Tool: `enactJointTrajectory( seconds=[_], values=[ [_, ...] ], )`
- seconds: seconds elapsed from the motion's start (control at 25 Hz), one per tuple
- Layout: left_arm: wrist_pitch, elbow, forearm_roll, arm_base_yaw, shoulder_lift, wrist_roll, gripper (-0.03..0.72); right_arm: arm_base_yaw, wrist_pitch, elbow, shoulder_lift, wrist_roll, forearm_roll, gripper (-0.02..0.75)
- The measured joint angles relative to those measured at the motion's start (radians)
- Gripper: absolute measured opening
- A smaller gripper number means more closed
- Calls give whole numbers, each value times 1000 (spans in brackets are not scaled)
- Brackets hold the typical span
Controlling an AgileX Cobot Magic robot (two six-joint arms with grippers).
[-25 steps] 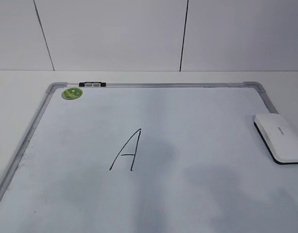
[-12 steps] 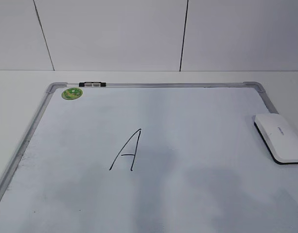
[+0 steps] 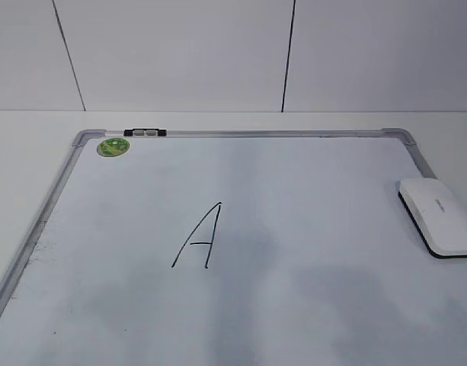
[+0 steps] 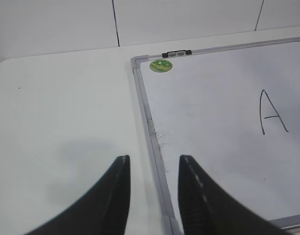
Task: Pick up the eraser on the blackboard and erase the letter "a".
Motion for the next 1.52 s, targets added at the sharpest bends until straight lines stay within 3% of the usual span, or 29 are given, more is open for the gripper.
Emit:
enactJointTrajectory(
  seconds=[0.6,1.52],
  values=[
    [0,0,-3,54,0,0,235,-108,0,0,0,0,-1,593],
    [0,0,-5,57,0,0,235,-128,0,0,0,-2,-1,593]
  ],
)
